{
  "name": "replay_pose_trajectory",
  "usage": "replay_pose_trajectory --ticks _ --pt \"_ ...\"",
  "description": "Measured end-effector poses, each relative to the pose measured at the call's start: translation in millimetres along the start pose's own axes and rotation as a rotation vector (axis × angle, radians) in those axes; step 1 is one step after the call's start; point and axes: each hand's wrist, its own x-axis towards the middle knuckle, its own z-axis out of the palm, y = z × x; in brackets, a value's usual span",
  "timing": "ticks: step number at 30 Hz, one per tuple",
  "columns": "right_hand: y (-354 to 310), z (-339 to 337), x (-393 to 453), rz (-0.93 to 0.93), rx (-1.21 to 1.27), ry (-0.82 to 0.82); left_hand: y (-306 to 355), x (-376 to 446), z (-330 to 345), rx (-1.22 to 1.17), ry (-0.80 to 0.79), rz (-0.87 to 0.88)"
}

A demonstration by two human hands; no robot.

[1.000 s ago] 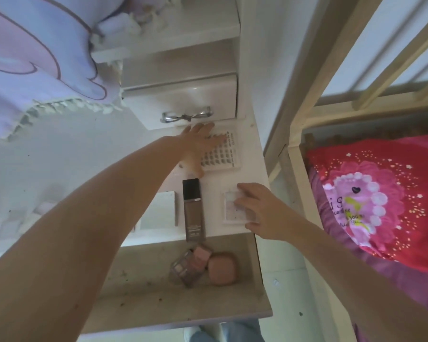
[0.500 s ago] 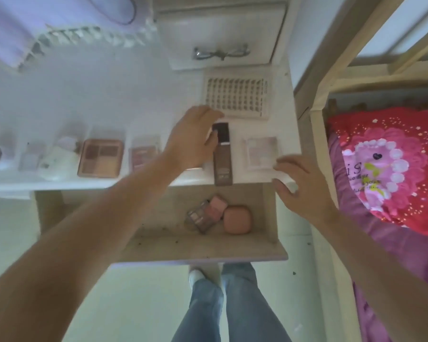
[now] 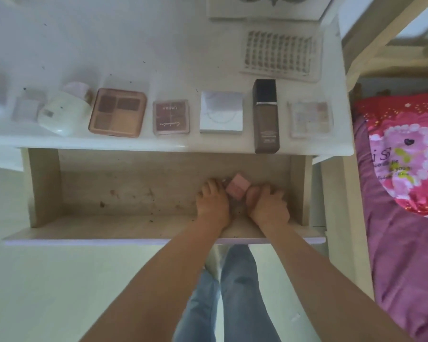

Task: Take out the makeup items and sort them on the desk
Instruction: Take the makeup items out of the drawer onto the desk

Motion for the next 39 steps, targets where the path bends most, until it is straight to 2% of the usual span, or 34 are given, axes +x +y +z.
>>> replay_pose_trajectory --ticks 4,9,14,17,20,23,26,29,34,39 --pt "1.2 7.6 3.8 0.006 -0.013 0.016 10.2 8.9 7.2 0.045 0.005 -0.041" --pt "0.8 7.6 8.0 -0.013 -0.071 0.066 -3.5 10.7 -3.5 0.021 -0.008 0.057" --pt "16.0 -19.9 -9.5 -0.012 -0.052 0.03 -34.5 -19.5 -32.1 -0.101 -0.019 0.032" --pt "13.3 -39.6 -42.2 -0.129 -0.06 0.064 -47.8 -49.2 -60.0 -0.201 0.076 0.061" --pt "-2.2 -71.8 -79.3 -0.292 0.046 0.102 -56.1 -80.3 -97.9 -0.326 0.237 0.087" --pt "-28.0 -116.9 -98.4 -0.487 0.136 0.225 -59.7 -88.0 -143.6 -0.384 0.42 0.085" --pt "-64.0 -155.9 -84.6 -0.548 0.175 0.321 -61.7 -65.8 -185.6 -0.35 0.532 0.005" --pt "-105.0 -183.6 -46.3 -0.536 0.17 0.341 -63.6 -30.5 -221.8 -0.354 0.57 -0.103" --pt "-153.7 -203.1 14.3 -0.484 0.051 0.315 -71.1 27.8 -247.6 -0.314 0.504 -0.278" --pt "-173.9 -204.8 48.4 -0.508 0.042 0.305 -80.2 64.6 -246.9 -0.332 0.446 -0.406"
